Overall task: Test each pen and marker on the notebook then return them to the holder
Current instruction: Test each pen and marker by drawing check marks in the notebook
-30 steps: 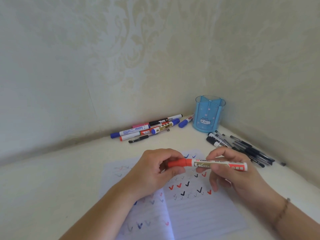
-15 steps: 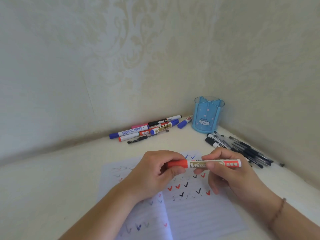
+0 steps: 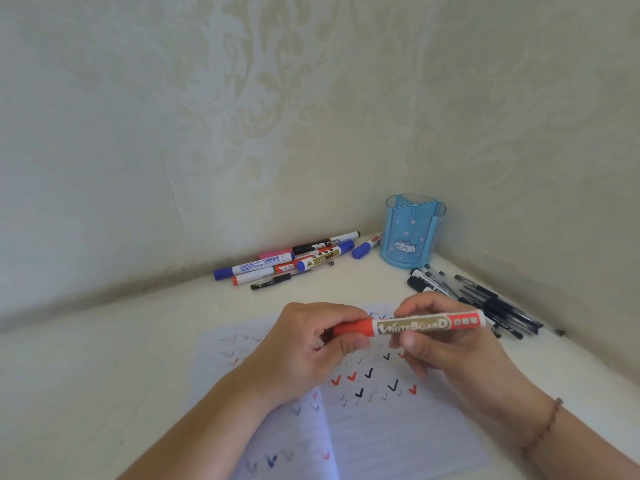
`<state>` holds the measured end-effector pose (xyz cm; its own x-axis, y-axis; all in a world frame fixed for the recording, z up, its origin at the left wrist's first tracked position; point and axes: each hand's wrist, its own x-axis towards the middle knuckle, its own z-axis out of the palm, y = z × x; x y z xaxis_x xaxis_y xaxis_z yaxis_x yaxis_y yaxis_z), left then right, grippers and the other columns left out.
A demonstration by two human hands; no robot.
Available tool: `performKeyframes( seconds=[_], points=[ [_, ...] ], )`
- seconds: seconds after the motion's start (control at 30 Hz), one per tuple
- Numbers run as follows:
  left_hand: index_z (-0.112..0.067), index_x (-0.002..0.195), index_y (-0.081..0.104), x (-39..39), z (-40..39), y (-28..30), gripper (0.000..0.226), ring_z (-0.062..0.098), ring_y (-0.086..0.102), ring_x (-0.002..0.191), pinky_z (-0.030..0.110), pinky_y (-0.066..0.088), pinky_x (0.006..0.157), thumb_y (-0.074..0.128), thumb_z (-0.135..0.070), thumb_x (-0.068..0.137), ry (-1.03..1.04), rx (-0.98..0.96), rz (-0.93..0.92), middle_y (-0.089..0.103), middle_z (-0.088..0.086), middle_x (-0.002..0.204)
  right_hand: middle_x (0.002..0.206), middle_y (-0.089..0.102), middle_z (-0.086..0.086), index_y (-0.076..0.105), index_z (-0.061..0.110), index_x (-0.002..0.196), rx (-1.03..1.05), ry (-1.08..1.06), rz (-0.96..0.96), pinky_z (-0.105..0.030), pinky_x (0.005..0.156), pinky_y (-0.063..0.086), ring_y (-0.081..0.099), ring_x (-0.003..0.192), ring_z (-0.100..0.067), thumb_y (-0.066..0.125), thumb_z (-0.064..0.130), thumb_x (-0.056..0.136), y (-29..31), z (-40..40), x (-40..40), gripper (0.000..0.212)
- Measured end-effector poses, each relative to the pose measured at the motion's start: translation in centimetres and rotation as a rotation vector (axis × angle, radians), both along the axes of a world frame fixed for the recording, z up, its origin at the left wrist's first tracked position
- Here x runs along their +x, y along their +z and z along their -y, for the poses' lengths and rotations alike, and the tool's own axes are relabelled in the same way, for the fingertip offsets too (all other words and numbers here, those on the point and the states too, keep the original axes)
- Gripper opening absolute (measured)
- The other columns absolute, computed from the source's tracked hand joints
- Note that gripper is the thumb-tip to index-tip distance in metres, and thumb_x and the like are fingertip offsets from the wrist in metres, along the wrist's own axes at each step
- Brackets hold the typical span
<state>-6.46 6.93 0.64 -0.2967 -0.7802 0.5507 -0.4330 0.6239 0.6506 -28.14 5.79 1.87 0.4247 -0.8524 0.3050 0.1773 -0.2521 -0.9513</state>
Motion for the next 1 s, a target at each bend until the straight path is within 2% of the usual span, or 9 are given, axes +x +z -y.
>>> performKeyframes(
  seconds=[0.07,0.17,0.23,0.3,0.4,0.53,0.63,0.9,1.0],
  points=[
    [-0.030,0.116,0.067,-0.2,0.0,0.1,0.037,0.006,0.066,0.083,0.017,0.050,0.074,0.069,-0.046,0.083,-0.009,0.000,0.037,0.070,-0.018,0.095,0.072,0.068,0.003,0.071,0.018,0.085,-0.054,-0.040,-0.003,-0.017,0.049,0.044,0.055,0.056,-0.010,0.085,0.041,0.064,0.1,0.5,-0.1,0.034],
    [-0.036,0.126,0.060,1.0,0.6,0.1,0.051,0.003,0.059,0.111,0.021,0.044,0.097,0.062,-0.062,0.082,0.116,0.013,0.123,0.065,-0.022,0.114,0.106,0.071,0.002,0.062,0.025,0.091,-0.214,-0.259,-0.017,-0.022,0.068,0.051,0.067,0.091,-0.016,0.057,0.042,0.088,0.3,1.5,-1.0,0.018],
    [-0.035,0.122,0.063,2.2,1.4,-0.2,0.051,0.002,0.052,0.119,0.028,0.040,0.104,0.051,-0.067,0.084,0.387,-0.044,0.214,0.062,-0.021,0.122,0.095,0.072,-0.006,0.049,0.028,0.097,-0.265,-0.446,-0.043,-0.024,0.070,0.054,0.069,0.079,-0.020,0.039,0.031,0.098,0.9,2.1,-2.3,0.011],
    [-0.032,0.117,0.066,3.3,2.2,-0.5,0.046,0.011,0.052,0.122,0.032,0.038,0.103,0.049,-0.060,0.086,0.636,-0.025,0.302,0.061,-0.014,0.128,0.069,0.064,-0.004,0.042,0.031,0.108,-0.349,-0.708,-0.318,-0.028,0.055,0.049,0.058,0.056,-0.021,0.031,0.036,0.097,1.2,2.8,-4.2,0.016],
    [-0.036,0.125,0.060,4.2,2.9,-0.8,0.037,0.018,0.036,0.135,0.038,0.029,0.107,0.051,-0.051,0.094,0.800,0.213,0.465,0.046,-0.011,0.145,0.069,0.064,0.003,0.038,0.026,0.118,-0.332,-0.955,-0.782,-0.035,0.056,0.042,0.057,0.062,-0.028,0.044,0.043,0.095,0.8,4.4,-6.8,0.029],
    [-0.041,0.133,0.050,4.5,3.2,-0.9,0.039,0.016,0.014,0.145,0.048,0.010,0.117,0.038,-0.054,0.098,0.775,0.399,0.539,0.025,-0.015,0.156,0.077,0.065,-0.002,0.050,0.026,0.099,-0.282,-0.990,-1.065,-0.033,0.062,0.037,0.053,0.085,-0.028,0.065,0.037,0.084,-0.3,5.8,-8.0,0.024],
    [-0.040,0.134,0.048,4.4,3.4,-1.0,0.040,0.015,0.011,0.146,0.051,0.005,0.117,0.033,-0.053,0.099,0.735,0.454,0.581,0.023,-0.015,0.157,0.082,0.069,-0.003,0.057,0.026,0.093,-0.272,-0.996,-1.149,-0.031,0.063,0.037,0.055,0.090,-0.030,0.068,0.035,0.082,-0.8,6.1,-7.9,0.018],
    [-0.031,0.137,0.045,5.0,3.6,-0.8,0.038,0.022,0.037,0.126,0.041,0.030,0.100,0.047,-0.032,0.099,0.928,0.379,0.535,0.048,-0.006,0.135,0.094,0.068,-0.004,0.066,0.025,0.092,-0.332,-1.043,-1.176,-0.032,0.068,0.035,0.054,0.092,-0.034,0.063,0.036,0.084,-1.0,6.1,-8.0,0.014],
    [-0.032,0.116,0.061,5.4,3.5,-0.6,0.022,0.022,0.039,0.120,0.039,0.030,0.092,0.048,-0.031,0.098,1.005,0.397,0.543,0.054,-0.007,0.124,0.094,0.067,-0.005,0.067,0.020,0.096,-0.401,-1.060,-1.101,-0.033,0.069,0.037,0.051,0.094,-0.033,0.065,0.030,0.084,-0.6,5.7,-7.3,0.016]
  ],
)
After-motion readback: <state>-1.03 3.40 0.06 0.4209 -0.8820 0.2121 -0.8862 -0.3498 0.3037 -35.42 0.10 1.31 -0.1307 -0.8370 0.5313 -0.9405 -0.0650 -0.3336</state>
